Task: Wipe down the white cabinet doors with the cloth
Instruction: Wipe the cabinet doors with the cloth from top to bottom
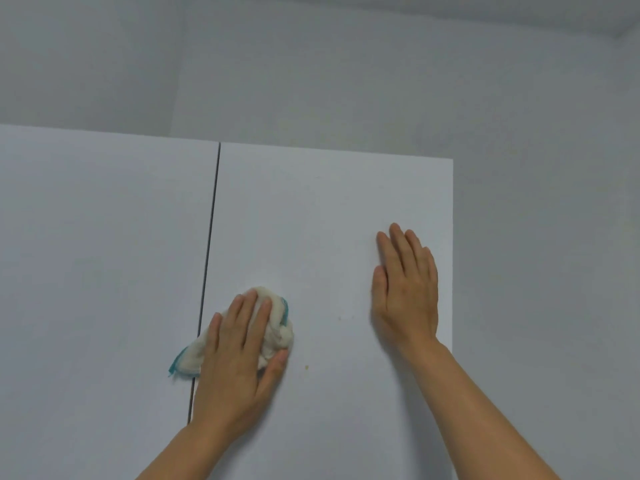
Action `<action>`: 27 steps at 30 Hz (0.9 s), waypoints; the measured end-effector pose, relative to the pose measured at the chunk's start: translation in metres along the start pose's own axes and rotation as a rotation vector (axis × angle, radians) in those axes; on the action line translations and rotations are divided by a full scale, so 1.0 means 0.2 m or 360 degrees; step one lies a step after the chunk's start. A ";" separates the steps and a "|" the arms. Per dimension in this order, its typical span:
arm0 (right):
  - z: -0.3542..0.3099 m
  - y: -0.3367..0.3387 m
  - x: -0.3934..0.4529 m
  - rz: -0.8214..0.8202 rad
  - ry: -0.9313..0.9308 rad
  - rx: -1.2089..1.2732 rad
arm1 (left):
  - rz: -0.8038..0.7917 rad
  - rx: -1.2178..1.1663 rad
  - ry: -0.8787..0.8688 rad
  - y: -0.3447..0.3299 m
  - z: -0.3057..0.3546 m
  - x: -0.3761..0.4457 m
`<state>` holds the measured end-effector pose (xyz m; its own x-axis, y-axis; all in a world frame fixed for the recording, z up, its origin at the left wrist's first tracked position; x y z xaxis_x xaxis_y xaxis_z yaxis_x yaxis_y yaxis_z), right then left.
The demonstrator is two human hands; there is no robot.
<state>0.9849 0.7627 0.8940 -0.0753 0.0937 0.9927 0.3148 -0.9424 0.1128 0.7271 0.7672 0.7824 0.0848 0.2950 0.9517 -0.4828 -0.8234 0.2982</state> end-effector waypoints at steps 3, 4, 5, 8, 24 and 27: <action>0.00 -0.01 0.01 0.0076 0.0025 0.0000 | -0.0109 0.0109 -0.0223 -0.05 0.05 -0.04; 0.00 -0.02 0.01 0.0095 0.0034 0.0006 | -0.0138 0.0161 -0.0316 -0.07 0.07 -0.05; 0.01 -0.02 0.01 0.0108 0.0039 0.0025 | -0.0176 0.0205 -0.0410 -0.09 0.10 -0.07; 0.03 0.00 0.01 0.0124 0.0051 0.0201 | -0.0246 0.0269 -0.0671 -0.19 0.23 -0.10; 0.17 0.09 -0.03 0.0457 0.0088 0.0527 | 0.0317 0.0161 0.0015 0.06 0.07 0.68; 0.16 0.07 -0.01 0.0404 0.0121 0.0419 | 0.0437 0.0094 0.0189 0.06 0.15 0.70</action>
<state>1.0190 0.7587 0.8943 -0.0304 -0.1656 0.9857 0.5644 -0.8168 -0.1198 0.7597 0.7847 0.9208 -0.1458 0.1092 0.9833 -0.4217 -0.9060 0.0381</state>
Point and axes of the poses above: each hand's wrist, its own x-axis towards the middle knuckle, its own y-axis out of the back of the hand, z = x × y, the point moved 3 cm from there along x, towards the middle knuckle, and after that the axes turned 3 degrees about y, right-handed, at the moved point
